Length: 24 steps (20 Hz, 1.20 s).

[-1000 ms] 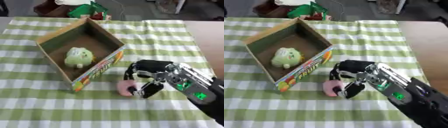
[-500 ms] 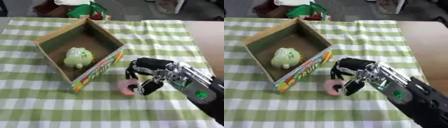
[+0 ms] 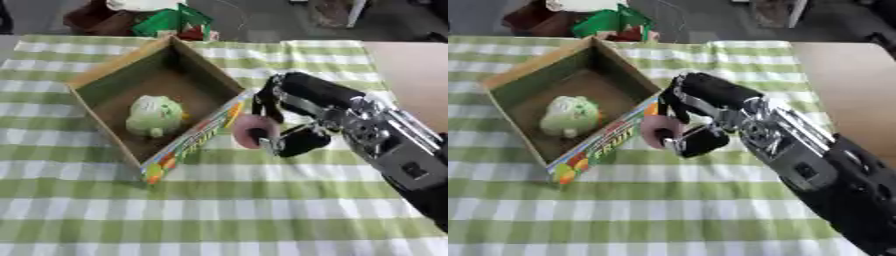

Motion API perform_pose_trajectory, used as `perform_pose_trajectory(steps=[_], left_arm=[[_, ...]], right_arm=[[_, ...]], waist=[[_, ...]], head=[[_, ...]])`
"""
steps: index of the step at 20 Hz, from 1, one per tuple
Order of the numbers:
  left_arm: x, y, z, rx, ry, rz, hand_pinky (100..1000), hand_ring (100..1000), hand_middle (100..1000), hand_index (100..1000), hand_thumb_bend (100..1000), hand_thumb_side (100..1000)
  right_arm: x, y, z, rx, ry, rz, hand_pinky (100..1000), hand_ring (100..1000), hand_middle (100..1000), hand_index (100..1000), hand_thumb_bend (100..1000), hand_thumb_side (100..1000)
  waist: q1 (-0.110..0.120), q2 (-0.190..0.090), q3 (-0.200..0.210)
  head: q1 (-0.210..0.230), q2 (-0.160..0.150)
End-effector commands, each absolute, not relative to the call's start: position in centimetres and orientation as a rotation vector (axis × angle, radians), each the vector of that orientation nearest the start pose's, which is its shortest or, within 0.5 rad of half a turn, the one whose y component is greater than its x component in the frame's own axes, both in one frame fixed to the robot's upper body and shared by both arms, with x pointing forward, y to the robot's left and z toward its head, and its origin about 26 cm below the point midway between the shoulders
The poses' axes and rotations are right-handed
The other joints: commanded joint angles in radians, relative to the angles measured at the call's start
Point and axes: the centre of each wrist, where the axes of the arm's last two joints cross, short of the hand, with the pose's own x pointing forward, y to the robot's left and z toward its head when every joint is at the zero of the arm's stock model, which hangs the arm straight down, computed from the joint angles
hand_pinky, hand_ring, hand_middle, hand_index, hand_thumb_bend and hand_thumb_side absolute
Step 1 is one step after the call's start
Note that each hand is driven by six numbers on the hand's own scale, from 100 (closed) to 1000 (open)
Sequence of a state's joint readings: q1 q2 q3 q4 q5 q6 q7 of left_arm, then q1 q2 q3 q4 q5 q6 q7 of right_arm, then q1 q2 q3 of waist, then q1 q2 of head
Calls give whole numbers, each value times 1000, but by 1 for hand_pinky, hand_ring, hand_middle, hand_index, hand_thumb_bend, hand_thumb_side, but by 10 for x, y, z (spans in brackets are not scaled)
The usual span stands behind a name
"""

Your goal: Pick up objects on the table and place them in the box.

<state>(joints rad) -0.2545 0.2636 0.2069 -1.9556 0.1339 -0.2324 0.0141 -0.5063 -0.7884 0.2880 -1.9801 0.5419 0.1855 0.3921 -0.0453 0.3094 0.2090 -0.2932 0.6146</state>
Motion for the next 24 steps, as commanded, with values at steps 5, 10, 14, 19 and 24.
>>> perform_pose_trajectory(steps=[5,10,14,19,24], left_arm=[[295,312,192,185,-2479,-85,538,617,666,749,100,875],[295,312,190,183,-2475,-85,538,617,666,749,100,874],[296,312,190,179,-2474,-86,537,617,666,749,100,873],[296,312,189,180,-2472,-87,537,617,666,748,100,873],[296,310,188,166,-2469,-93,537,616,666,748,100,874]], right_arm=[[302,-250,296,-1006,-1893,1434,676,562,266,487,100,211],[300,-235,325,-1016,-1971,1391,677,559,265,489,100,207],[303,-219,340,-984,-1983,1369,678,555,263,489,100,204],[316,-207,348,-972,-1971,1360,678,554,262,489,100,204],[321,-203,349,-971,-1963,1354,680,558,267,495,100,196]], waist=[[5,-25,2],[10,-29,8],[13,-30,13],[15,-31,14],[13,-32,29]], head=[[8,3],[35,7],[61,6],[66,3],[40,-1]])
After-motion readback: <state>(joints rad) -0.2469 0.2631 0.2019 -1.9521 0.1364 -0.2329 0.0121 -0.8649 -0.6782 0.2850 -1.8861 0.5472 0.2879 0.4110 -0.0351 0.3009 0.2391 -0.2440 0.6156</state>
